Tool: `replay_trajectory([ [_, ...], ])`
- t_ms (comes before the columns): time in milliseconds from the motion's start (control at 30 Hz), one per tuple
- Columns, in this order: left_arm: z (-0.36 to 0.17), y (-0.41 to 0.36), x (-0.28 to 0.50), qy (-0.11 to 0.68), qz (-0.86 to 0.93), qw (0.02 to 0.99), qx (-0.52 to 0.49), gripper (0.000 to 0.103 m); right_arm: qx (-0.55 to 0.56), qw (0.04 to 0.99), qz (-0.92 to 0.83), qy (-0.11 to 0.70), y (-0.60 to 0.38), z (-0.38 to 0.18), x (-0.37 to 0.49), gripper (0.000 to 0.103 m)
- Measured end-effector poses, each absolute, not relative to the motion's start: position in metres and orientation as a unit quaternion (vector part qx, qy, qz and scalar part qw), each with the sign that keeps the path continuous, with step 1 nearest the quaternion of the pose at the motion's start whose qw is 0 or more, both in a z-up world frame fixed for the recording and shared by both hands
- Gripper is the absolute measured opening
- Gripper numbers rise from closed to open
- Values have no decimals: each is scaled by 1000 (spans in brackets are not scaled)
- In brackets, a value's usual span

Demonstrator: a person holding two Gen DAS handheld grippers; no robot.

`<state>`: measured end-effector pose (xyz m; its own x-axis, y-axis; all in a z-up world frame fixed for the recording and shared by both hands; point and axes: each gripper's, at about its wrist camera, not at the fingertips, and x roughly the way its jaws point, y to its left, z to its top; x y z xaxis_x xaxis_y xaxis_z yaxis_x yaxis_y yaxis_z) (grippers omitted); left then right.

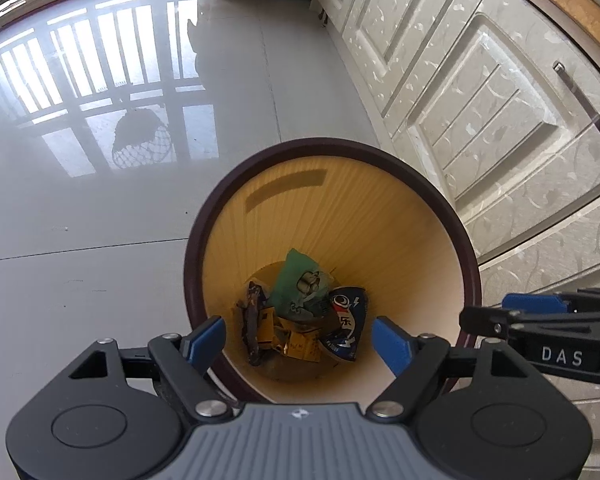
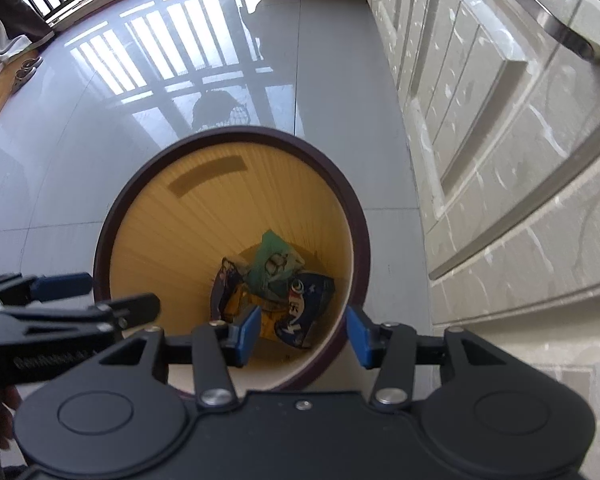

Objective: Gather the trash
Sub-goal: 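Move both open grippers up from the wastebasket back toward the bench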

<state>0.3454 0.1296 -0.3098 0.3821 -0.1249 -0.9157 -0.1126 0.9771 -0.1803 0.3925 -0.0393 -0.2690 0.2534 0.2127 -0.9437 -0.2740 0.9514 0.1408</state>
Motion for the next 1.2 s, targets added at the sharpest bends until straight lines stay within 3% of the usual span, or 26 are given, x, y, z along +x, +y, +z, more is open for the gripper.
replay_trajectory([
  [200,-295,132,336,554,6,826,-101,87,-19,794,160,587,-49,-256,383,56],
  [300,-287,133,330,551,16,829,-96,98,-18,800,162,578,-50,-247,379,60],
  [400,-279,135,323,548,25,831,-92,102,-25,807,161,567,-52,-238,373,68],
  [467,-274,137,319,547,33,831,-94,103,-29,812,158,562,-55,-232,369,77],
  [733,-249,145,300,539,65,835,-90,103,-41,826,147,543,-62,-208,354,96],
  [1200,-208,143,258,521,95,845,-81,103,-63,847,139,510,-68,-162,317,98],
])
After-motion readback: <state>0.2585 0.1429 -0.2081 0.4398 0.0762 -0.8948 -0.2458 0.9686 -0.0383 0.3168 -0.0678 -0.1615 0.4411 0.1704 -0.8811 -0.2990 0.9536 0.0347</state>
